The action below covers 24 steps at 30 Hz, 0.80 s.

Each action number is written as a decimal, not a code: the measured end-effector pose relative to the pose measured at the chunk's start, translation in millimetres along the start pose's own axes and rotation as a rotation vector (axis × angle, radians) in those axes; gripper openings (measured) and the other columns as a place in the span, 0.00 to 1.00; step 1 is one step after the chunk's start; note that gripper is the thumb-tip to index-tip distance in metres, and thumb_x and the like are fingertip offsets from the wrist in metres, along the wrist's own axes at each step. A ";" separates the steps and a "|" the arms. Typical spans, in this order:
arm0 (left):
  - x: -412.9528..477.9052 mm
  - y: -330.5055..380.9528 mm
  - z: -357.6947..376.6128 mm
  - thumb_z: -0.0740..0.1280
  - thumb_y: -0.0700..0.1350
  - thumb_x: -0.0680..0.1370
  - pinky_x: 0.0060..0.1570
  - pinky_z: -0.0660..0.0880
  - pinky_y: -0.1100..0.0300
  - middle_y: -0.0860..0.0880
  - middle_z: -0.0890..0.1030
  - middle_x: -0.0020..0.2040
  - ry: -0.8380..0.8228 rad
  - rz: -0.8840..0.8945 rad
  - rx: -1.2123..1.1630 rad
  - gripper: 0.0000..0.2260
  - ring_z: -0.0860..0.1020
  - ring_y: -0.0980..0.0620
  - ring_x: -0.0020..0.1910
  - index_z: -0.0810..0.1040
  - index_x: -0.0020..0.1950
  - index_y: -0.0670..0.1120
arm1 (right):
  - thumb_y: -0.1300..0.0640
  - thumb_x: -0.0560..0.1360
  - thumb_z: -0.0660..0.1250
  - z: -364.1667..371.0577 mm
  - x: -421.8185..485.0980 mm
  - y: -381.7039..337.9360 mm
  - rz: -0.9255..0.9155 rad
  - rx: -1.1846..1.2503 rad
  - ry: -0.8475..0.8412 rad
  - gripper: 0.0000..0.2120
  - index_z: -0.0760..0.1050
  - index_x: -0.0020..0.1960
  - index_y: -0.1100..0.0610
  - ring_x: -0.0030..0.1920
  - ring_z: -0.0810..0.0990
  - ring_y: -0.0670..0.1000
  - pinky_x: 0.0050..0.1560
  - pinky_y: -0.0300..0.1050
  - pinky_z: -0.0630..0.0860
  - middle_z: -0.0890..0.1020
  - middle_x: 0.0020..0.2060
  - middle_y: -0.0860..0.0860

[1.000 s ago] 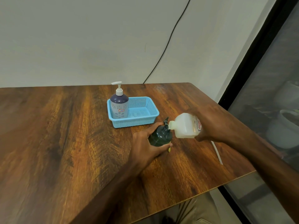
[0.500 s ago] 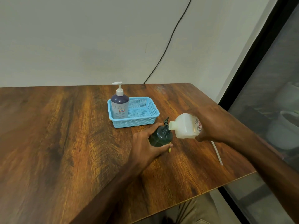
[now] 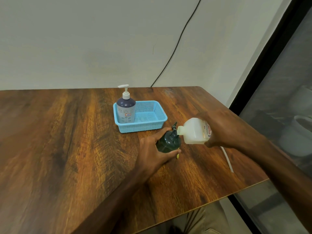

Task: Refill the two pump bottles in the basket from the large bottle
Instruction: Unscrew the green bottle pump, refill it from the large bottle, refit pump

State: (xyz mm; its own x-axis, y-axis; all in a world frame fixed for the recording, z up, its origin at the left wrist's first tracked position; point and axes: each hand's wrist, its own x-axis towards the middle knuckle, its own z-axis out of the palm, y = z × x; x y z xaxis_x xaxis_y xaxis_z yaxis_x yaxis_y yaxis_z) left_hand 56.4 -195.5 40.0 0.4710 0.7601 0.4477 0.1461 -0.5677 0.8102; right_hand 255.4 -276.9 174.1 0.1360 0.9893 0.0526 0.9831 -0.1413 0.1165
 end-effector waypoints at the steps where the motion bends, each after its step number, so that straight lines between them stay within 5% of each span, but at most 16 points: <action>1: 0.0 0.4 -0.3 0.83 0.52 0.66 0.63 0.74 0.68 0.65 0.77 0.60 -0.001 0.001 0.002 0.34 0.78 0.64 0.62 0.71 0.68 0.61 | 0.50 0.67 0.78 0.0 -0.2 -0.1 0.003 0.001 -0.004 0.41 0.62 0.74 0.50 0.68 0.69 0.50 0.65 0.43 0.67 0.71 0.69 0.49; 7: 0.7 2.1 -1.0 0.82 0.53 0.67 0.60 0.71 0.76 0.69 0.75 0.58 -0.008 -0.012 0.009 0.34 0.75 0.73 0.56 0.70 0.68 0.62 | 0.51 0.66 0.78 -3.0 -1.0 -0.9 0.000 0.015 -0.013 0.41 0.63 0.74 0.50 0.67 0.69 0.51 0.65 0.44 0.67 0.71 0.69 0.49; 11: 0.5 1.8 -0.8 0.82 0.54 0.66 0.63 0.73 0.70 0.66 0.76 0.60 0.000 -0.012 0.016 0.35 0.77 0.65 0.61 0.72 0.71 0.58 | 0.50 0.65 0.78 -4.3 -0.8 -2.7 -0.005 -0.012 -0.001 0.41 0.63 0.74 0.49 0.67 0.70 0.50 0.64 0.43 0.68 0.72 0.68 0.49; 18: -0.3 2.8 -1.3 0.83 0.52 0.66 0.61 0.75 0.70 0.63 0.81 0.59 0.011 0.000 -0.015 0.33 0.79 0.64 0.60 0.76 0.69 0.57 | 0.50 0.67 0.77 -5.2 -1.0 -2.1 0.010 -0.001 -0.031 0.42 0.61 0.75 0.49 0.67 0.68 0.49 0.58 0.37 0.62 0.70 0.68 0.48; 24: -0.1 3.9 -1.5 0.82 0.54 0.67 0.62 0.74 0.70 0.58 0.82 0.63 0.011 -0.009 0.012 0.35 0.78 0.64 0.61 0.75 0.71 0.54 | 0.51 0.68 0.78 -7.1 -1.4 -4.8 0.024 0.012 -0.059 0.42 0.60 0.75 0.50 0.69 0.67 0.50 0.65 0.41 0.63 0.69 0.70 0.49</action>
State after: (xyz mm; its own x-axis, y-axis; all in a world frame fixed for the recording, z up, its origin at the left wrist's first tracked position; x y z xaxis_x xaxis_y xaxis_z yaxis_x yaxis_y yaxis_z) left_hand 55.7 -197.3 43.7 0.4601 0.7688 0.4442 0.1609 -0.5642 0.8098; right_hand 249.7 -277.9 180.5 0.1665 0.9860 -0.0035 0.9808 -0.1653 0.1040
